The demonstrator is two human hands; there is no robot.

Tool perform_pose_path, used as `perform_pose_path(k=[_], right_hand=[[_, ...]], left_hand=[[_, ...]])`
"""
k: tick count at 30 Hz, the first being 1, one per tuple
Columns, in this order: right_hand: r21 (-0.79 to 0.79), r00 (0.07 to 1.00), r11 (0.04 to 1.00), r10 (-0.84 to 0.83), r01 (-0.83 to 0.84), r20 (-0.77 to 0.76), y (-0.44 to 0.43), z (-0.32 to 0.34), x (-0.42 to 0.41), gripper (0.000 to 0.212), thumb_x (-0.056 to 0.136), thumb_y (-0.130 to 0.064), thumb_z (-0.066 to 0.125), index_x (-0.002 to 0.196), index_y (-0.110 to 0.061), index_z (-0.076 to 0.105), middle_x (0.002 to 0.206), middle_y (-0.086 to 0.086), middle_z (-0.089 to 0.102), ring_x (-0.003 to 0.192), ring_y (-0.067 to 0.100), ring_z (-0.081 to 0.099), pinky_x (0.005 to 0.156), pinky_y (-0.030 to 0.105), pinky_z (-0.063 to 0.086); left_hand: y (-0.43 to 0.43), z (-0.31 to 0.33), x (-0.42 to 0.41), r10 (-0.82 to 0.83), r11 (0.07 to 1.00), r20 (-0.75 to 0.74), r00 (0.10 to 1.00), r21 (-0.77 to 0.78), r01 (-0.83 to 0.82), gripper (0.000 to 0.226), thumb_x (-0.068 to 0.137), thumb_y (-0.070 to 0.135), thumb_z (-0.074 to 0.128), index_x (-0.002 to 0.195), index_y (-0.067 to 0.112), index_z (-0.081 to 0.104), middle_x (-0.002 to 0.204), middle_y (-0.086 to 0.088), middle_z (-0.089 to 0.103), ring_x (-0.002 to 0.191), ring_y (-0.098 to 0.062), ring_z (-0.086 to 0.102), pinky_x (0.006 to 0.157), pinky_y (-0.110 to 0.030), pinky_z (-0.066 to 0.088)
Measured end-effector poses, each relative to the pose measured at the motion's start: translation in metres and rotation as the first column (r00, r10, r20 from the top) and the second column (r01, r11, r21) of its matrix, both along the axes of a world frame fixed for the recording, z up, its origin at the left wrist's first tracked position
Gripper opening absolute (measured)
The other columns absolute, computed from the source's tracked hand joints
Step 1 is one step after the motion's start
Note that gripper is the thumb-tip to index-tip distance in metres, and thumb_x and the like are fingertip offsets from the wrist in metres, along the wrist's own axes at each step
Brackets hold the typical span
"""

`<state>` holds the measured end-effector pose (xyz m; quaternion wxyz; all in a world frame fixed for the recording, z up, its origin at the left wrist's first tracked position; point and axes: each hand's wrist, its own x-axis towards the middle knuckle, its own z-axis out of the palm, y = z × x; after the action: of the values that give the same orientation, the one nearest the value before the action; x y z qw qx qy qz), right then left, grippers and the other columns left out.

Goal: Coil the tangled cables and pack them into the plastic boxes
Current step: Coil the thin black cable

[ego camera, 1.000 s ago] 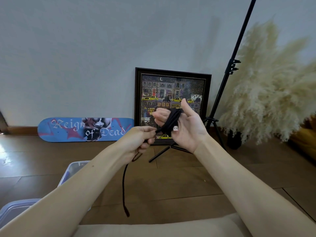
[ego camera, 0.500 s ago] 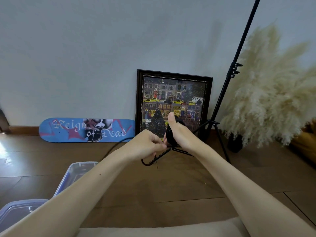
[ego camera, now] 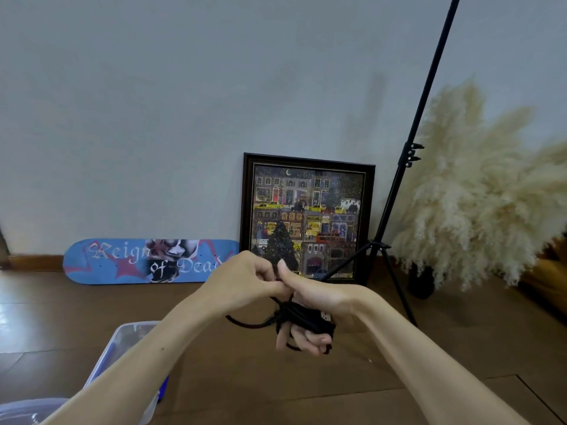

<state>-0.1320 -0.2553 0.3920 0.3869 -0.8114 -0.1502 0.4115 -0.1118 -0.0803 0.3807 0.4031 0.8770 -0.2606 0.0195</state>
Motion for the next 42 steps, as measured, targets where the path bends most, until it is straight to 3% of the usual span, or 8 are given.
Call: perform_pose_path(k=[9, 16, 22, 27, 29, 32, 36, 42], right_hand=[[0.078, 0.983, 0.986, 0.156, -0.148, -0.099, -0.002, 0.012, -0.013, 0.06, 0.104, -0.037, 0.033, 0.112, 0.017, 0.058, 0.045, 0.0, 0.052, 0.03, 0.004, 0.035, 0.044, 0.016, 0.038], [0.5, 0.985, 0.866, 0.095, -0.012, -0.141, -0.015, 0.009, -0.006, 0.07, 0.095, -0.054, 0.028, 0.109, 0.006, 0.061, 0.047, -0.001, 0.054, 0.029, 0.003, 0.036, 0.044, 0.012, 0.04], [0.794, 0.977, 0.586, 0.018, 0.161, -0.211, -0.021, 0.005, 0.0, 0.079, 0.093, -0.057, 0.026, 0.114, 0.01, 0.062, 0.05, 0.003, 0.056, 0.031, 0.002, 0.044, 0.05, 0.014, 0.049], [0.917, 0.899, 0.036, -0.217, 0.398, -0.381, -0.026, 0.016, 0.001, 0.079, 0.096, -0.056, 0.035, 0.128, 0.015, 0.05, 0.067, 0.01, 0.06, 0.048, 0.011, 0.056, 0.065, 0.026, 0.057], [0.898, 0.846, -0.054, -0.314, 0.438, -0.431, -0.027, 0.018, -0.001, 0.079, 0.098, -0.055, 0.033, 0.125, 0.017, 0.052, 0.078, 0.012, 0.062, 0.058, 0.014, 0.06, 0.071, 0.03, 0.058], [0.877, 0.765, 0.059, -0.518, 0.478, -0.382, -0.023, 0.019, -0.002, 0.076, 0.099, -0.056, 0.028, 0.116, 0.013, 0.055, 0.089, 0.017, 0.068, 0.071, 0.019, 0.064, 0.085, 0.034, 0.056], [0.731, 0.704, 0.451, -0.708, 0.512, -0.056, -0.006, 0.02, -0.001, 0.073, 0.099, -0.058, 0.018, 0.093, 0.003, 0.059, 0.087, 0.021, 0.064, 0.079, 0.023, 0.064, 0.097, 0.037, 0.044], [0.315, 0.697, 0.833, -0.553, 0.455, 0.457, 0.004, 0.006, 0.007, 0.102, 0.09, -0.069, 0.002, 0.085, 0.007, 0.069, 0.072, 0.013, 0.066, 0.078, 0.027, 0.064, 0.096, 0.039, 0.045]], left_hand=[[0.012, -0.002, 0.012, 0.306, 0.952, 0.184, 0.934, -0.075, -0.297, 0.046, 0.084, 0.045, 0.064, 0.056, 0.009, 0.059, 0.046, 0.003, 0.047, 0.045, -0.009, 0.041, 0.052, -0.027, 0.032], [0.013, -0.009, 0.015, 0.363, 0.932, 0.177, 0.915, -0.092, -0.352, 0.051, 0.087, 0.047, 0.059, 0.051, 0.012, 0.048, 0.045, 0.004, 0.039, 0.047, -0.013, 0.039, 0.054, -0.028, 0.03], [-0.005, -0.013, 0.007, 0.247, 0.958, 0.04, 0.968, -0.162, -0.237, 0.058, 0.095, 0.049, 0.042, 0.045, 0.02, 0.05, 0.034, 0.008, 0.035, 0.036, -0.006, 0.034, 0.053, -0.03, 0.025], [-0.02, -0.021, -0.004, 0.017, 0.956, -0.122, 0.992, -0.289, -0.052, 0.053, 0.099, 0.044, 0.033, 0.063, 0.019, 0.063, 0.04, 0.007, 0.037, 0.04, -0.005, 0.032, 0.054, -0.027, 0.029], [-0.026, -0.023, -0.011, -0.071, 0.975, -0.159, 0.985, -0.219, 0.035, 0.041, 0.101, 0.036, 0.033, 0.077, 0.02, 0.063, 0.042, 0.009, 0.036, 0.039, -0.004, 0.03, 0.049, -0.023, 0.027], [-0.034, -0.024, -0.018, -0.09, 0.989, -0.158, 0.983, -0.13, 0.07, 0.032, 0.101, 0.027, 0.035, 0.084, 0.021, 0.061, 0.04, 0.01, 0.035, 0.038, -0.004, 0.029, 0.044, -0.018, 0.026], [-0.033, -0.019, -0.016, -0.038, 0.996, -0.13, 0.991, -0.083, 0.027, 0.032, 0.099, 0.028, 0.044, 0.077, 0.021, 0.066, 0.04, 0.01, 0.035, 0.037, -0.003, 0.033, 0.049, -0.022, 0.029], [-0.026, -0.012, -0.016, -0.049, 0.997, -0.066, 0.997, 0.056, 0.053, 0.033, 0.095, 0.029, 0.052, 0.064, 0.031, 0.063, 0.039, 0.014, 0.042, 0.04, -0.001, 0.04, 0.054, -0.027, 0.029]])
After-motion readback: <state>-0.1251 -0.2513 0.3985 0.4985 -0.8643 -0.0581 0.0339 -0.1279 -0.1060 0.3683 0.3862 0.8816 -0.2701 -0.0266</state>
